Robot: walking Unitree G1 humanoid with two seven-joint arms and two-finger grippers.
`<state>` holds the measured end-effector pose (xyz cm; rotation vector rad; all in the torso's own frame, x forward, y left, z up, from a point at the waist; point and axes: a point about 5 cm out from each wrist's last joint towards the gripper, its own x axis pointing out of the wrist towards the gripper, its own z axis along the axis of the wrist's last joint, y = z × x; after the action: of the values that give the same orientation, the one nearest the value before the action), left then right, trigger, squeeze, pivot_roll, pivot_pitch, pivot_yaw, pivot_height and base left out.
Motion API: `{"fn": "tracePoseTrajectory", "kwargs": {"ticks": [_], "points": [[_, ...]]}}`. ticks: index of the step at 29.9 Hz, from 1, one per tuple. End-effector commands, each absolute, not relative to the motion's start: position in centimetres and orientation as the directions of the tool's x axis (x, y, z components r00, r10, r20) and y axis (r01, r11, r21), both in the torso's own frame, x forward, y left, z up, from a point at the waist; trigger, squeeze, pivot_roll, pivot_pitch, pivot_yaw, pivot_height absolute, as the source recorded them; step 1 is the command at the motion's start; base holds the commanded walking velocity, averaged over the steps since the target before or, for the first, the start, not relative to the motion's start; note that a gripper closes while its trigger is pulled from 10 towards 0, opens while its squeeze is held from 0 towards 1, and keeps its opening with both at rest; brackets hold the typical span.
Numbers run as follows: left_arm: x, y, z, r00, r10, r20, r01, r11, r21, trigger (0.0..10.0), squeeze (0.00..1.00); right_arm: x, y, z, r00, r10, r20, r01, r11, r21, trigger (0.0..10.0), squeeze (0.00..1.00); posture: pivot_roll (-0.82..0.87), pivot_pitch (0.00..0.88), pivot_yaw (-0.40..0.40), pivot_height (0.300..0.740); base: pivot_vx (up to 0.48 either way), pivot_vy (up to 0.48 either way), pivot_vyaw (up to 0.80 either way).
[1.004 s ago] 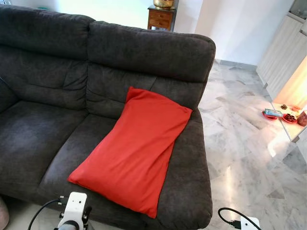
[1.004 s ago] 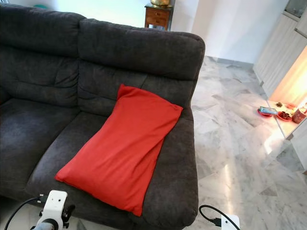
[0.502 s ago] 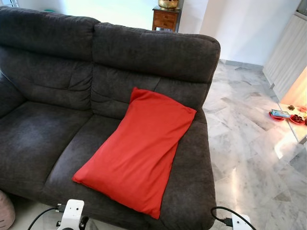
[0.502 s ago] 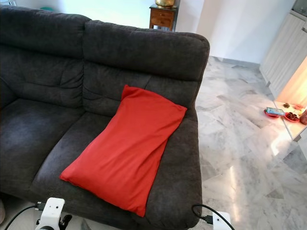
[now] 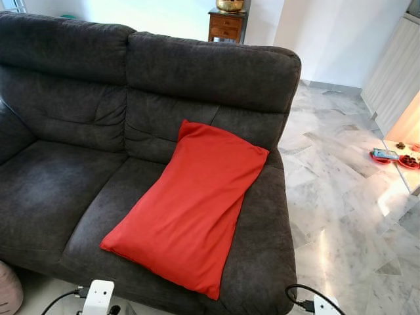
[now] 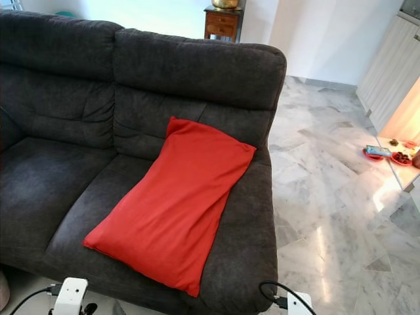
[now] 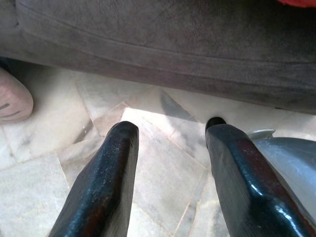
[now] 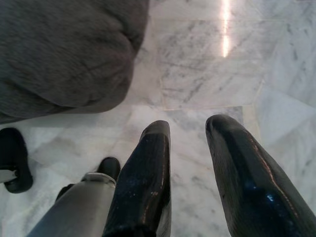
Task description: Move the pillow to the sofa from floor
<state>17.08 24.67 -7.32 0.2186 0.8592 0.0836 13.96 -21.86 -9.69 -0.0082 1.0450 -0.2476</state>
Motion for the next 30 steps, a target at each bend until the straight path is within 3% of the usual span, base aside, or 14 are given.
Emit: {"fn": "tracePoseTrajectory", "kwargs": {"ticks": [1, 30], "points": [[16.5, 24.8, -7.6, 0.632, 0.162, -0.758, 0.02, 0.974, 0.225, 10.0, 0.0, 14.3, -21.9, -9.5, 0.494, -0.201, -0.846, 0.203, 0.973, -0.113, 10.0, 0.0, 0.13, 0.0, -0.079, 0.74, 0.0, 0.0, 0.0], [15.3, 23.8, -8.4, 0.591, 0.15, -0.792, 0.026, 0.978, 0.205, 10.0, 0.0, 15.0, -21.3, -9.4, 0.503, -0.148, -0.852, 0.159, 0.984, -0.077, 10.0, 0.0, 0.13, 0.0, -0.097, 0.74, 0.0, 0.0, 0.0]]}}
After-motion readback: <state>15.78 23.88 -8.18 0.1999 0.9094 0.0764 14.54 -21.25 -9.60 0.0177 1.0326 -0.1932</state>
